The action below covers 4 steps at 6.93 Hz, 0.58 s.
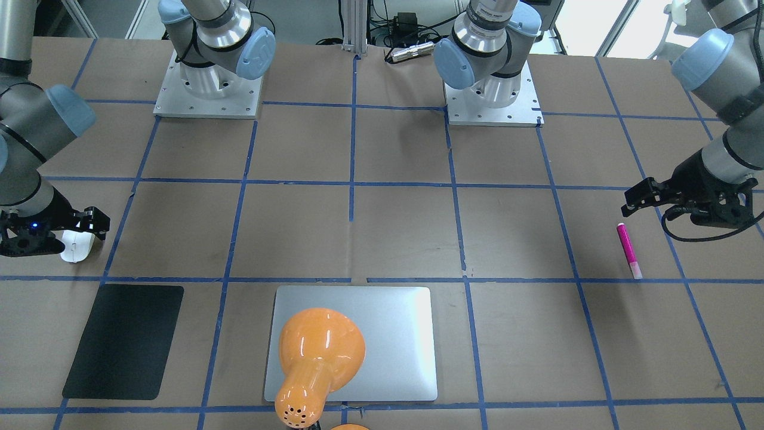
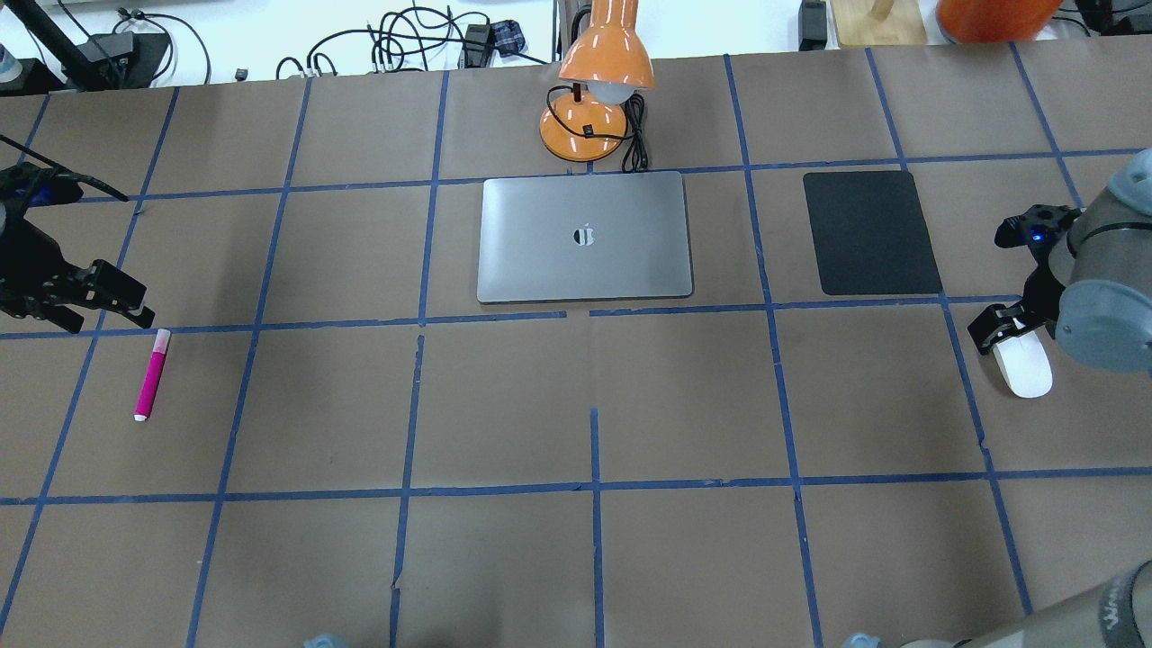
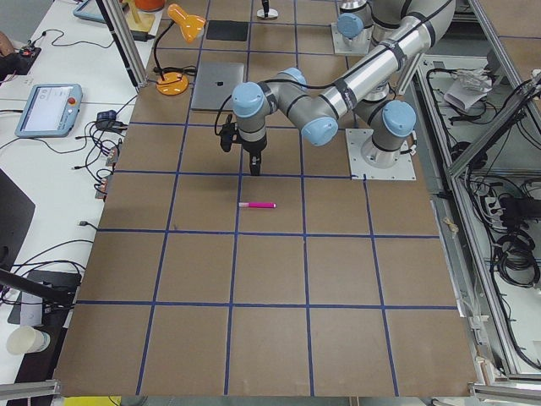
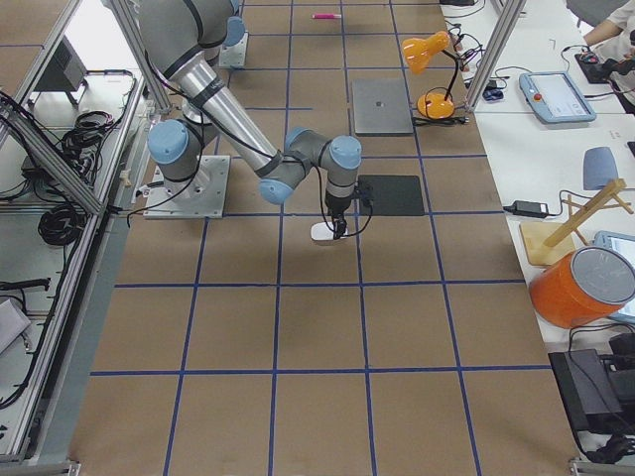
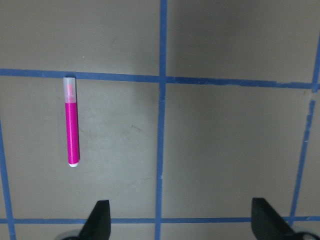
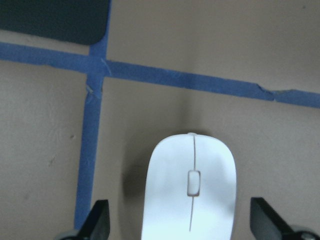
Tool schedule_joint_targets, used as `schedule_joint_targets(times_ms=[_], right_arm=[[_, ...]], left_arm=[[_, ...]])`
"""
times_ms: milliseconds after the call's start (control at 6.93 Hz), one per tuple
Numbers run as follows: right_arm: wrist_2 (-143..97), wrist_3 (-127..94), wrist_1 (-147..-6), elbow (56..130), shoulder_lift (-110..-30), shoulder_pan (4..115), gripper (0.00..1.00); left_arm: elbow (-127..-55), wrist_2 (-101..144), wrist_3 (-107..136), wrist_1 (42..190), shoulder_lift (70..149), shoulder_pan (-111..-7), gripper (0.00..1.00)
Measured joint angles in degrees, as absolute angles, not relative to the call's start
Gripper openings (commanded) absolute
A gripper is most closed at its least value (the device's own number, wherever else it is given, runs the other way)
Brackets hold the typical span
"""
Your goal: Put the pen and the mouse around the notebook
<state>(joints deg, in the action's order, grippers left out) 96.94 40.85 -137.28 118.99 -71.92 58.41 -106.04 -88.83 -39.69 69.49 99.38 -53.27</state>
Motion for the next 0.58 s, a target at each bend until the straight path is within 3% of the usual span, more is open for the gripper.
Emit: schedule_joint_targets(times_ms=[144, 577], right_arm=[[96.8, 41.4, -137.3, 119.0, -71.2, 58.3, 0.72], [97.0, 42.1, -137.4, 118.4, -71.2, 58.2, 0.12]], left_arm=[[-107.3, -88.8, -41.7, 66.7, 101.0, -52.2, 1.00], [-111.2, -88.8, -43.0, 59.0, 105.6, -49.7, 1.00]])
